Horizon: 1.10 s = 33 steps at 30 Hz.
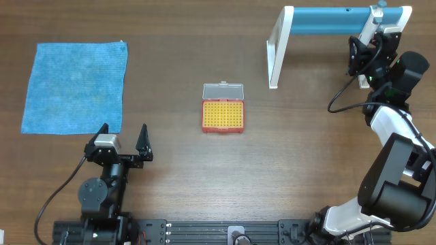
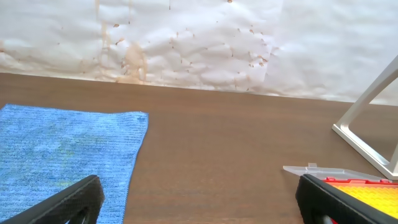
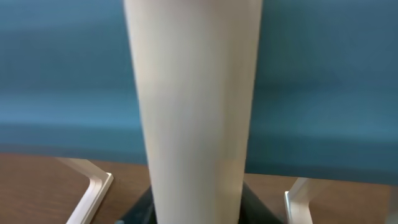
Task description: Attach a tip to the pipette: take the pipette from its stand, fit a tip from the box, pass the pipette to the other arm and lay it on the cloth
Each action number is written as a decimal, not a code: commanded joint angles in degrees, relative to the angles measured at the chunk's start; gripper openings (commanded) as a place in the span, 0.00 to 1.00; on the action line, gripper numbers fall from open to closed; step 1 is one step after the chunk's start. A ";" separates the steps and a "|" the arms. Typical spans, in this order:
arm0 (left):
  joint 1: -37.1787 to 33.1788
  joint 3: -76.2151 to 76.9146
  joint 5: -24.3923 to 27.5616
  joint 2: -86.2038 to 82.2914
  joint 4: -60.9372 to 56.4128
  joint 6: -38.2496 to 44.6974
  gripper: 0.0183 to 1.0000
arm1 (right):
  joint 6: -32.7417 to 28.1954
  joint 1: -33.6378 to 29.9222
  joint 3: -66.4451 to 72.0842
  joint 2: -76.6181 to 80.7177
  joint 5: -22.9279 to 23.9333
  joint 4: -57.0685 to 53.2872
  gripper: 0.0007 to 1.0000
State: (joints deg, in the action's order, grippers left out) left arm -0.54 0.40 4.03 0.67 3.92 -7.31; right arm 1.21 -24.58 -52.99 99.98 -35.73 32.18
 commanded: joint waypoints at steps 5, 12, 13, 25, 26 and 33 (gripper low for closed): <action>0.17 -0.09 -0.76 -0.35 0.42 0.74 1.00 | 0.11 0.31 -1.38 0.61 -0.81 0.28 0.10; 0.17 -0.09 -0.76 -0.35 0.42 0.74 1.00 | 0.11 0.24 -1.38 -3.58 -0.76 -0.20 0.08; 0.17 -0.09 -0.79 -0.35 0.42 0.74 1.00 | 0.09 0.24 -1.38 -4.85 -0.74 -0.37 0.08; 0.17 -0.09 -0.76 -0.35 0.42 0.74 1.00 | 4.52 1.92 -1.36 -29.94 -9.44 -2.95 0.08; 0.17 -0.09 -0.79 -0.35 0.42 0.74 1.00 | 5.55 2.86 -1.36 -30.45 -11.65 -2.95 0.08; 0.17 -0.09 -0.79 -0.35 0.42 0.74 1.00 | 12.92 17.44 1.03 -28.65 -23.96 6.47 0.08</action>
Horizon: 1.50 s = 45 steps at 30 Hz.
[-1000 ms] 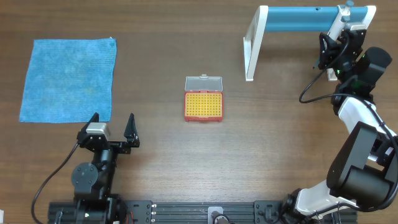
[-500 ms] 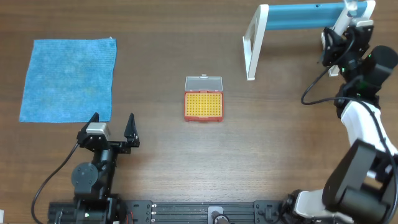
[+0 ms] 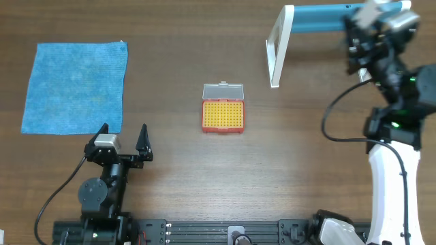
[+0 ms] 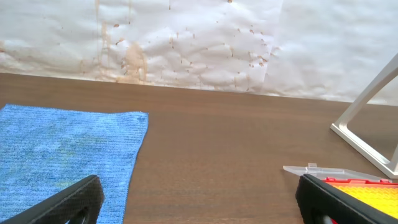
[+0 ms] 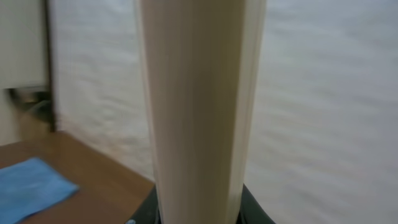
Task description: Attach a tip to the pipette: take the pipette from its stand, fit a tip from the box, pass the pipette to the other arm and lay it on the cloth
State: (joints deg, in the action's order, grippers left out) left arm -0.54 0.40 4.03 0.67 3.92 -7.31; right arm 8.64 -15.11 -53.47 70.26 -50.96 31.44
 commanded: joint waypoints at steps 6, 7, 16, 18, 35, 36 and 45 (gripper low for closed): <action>0.17 -0.09 -0.76 -0.35 0.42 0.74 1.00 | 8.37 21.62 5.64 10.64 -8.70 22.67 0.08; 0.17 -0.09 -0.76 -0.35 0.42 0.74 1.00 | 8.50 23.26 5.64 12.52 -8.70 23.39 0.07; 0.17 -0.09 -0.76 -0.35 0.42 0.76 1.00 | 4.15 31.21 5.75 25.49 -16.68 25.27 0.08; 0.17 -0.09 -0.76 -0.35 0.42 0.74 1.00 | 3.93 31.93 6.60 26.53 -17.09 25.29 0.07; 0.17 -0.09 -0.76 -0.35 0.42 0.74 1.00 | -9.75 35.10 12.50 31.19 -3.72 26.99 0.07; 0.17 -0.09 -0.76 -0.35 0.42 0.74 1.00 | -9.84 35.10 12.50 31.74 -3.45 27.82 0.08; 0.17 -0.09 -0.79 -0.35 0.42 0.74 1.00 | -9.79 35.95 12.50 33.27 -3.48 28.09 0.07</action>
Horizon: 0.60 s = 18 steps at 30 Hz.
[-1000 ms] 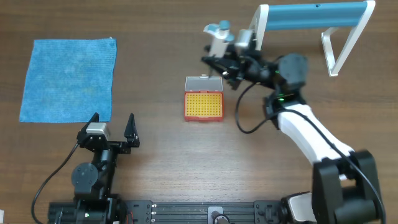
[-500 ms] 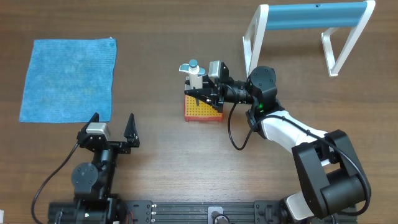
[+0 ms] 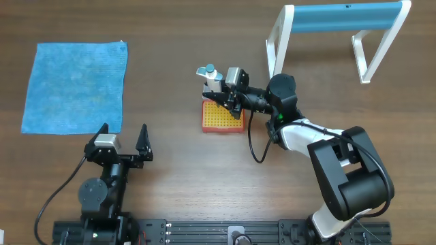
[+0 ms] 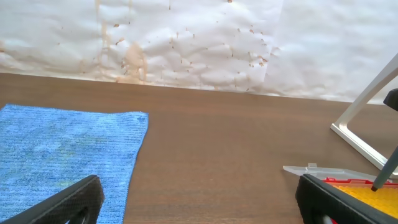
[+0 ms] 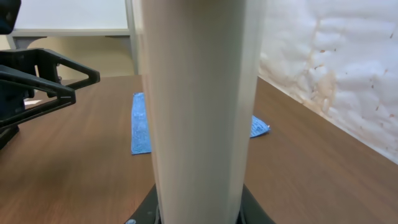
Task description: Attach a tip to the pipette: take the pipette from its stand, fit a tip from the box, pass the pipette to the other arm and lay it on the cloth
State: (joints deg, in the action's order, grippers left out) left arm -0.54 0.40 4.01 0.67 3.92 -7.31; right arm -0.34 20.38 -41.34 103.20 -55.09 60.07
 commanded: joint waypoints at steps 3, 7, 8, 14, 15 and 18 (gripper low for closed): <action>0.17 -0.09 -0.74 -0.35 0.42 0.74 1.00 | 0.26 0.46 0.37 0.33 0.61 -0.63 0.07; 0.17 -0.09 -0.74 -0.35 0.42 0.74 1.00 | 0.70 0.46 0.37 0.33 0.46 -0.81 0.08; 0.17 -0.09 -0.74 -0.35 0.42 0.74 1.00 | 0.70 0.46 0.37 0.33 0.46 -0.83 0.07; 0.17 -0.09 -0.74 -0.35 0.42 0.74 1.00 | 1.38 0.46 0.39 0.33 0.44 -3.26 0.07; 0.17 -0.09 -0.74 -0.35 0.42 0.74 1.00 | 1.38 0.46 0.39 0.33 0.44 -3.23 0.07; 0.17 -0.09 -0.76 -0.35 0.42 0.74 1.00 | 1.86 0.46 0.39 0.33 0.44 -3.23 0.07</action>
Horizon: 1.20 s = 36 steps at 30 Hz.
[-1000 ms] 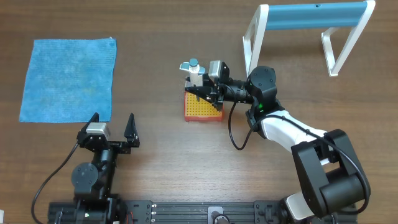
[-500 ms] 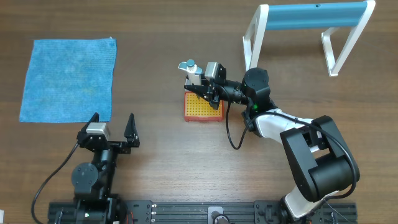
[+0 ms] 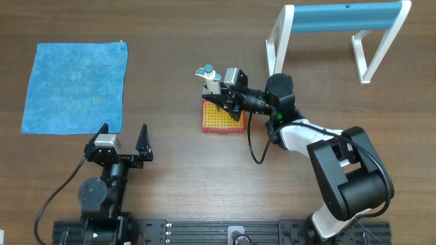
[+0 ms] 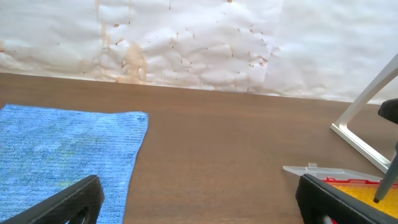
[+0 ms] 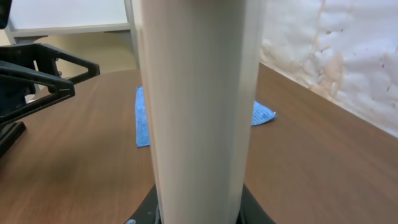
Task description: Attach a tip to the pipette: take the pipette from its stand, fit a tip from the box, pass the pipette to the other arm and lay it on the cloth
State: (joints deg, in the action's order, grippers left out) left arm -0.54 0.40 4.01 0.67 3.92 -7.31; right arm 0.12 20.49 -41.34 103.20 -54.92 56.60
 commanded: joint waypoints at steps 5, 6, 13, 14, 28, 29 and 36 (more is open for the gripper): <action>0.17 -0.09 -0.74 -0.35 0.42 0.74 1.00 | 1.77 0.35 0.39 0.33 0.26 0.22 0.08; 0.17 -0.09 -0.74 -0.35 0.42 0.74 1.00 | 1.77 0.37 0.39 0.33 0.26 0.22 0.07; 0.17 -0.09 -0.74 -0.35 0.42 0.74 1.00 | 1.31 0.83 0.39 0.33 0.52 0.26 0.08; 0.17 -0.09 -0.74 -0.35 0.42 0.74 1.00 | 1.14 0.81 0.39 0.33 0.52 0.26 0.07; 0.17 -0.09 -0.74 -0.35 0.42 0.74 1.00 | 1.05 0.81 0.39 1.55 1.27 0.26 0.07; 0.17 -0.09 -0.76 -0.35 0.42 0.74 1.00 | 1.05 0.81 0.39 1.55 1.81 0.26 0.07; 0.17 -0.09 -0.74 -0.35 0.42 0.74 1.00 | 0.00 0.81 0.39 1.64 1.81 0.22 0.07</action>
State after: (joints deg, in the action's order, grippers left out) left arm -0.54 0.40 4.01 0.67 3.90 -7.31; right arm 0.93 21.04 -41.34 104.07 -53.63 56.58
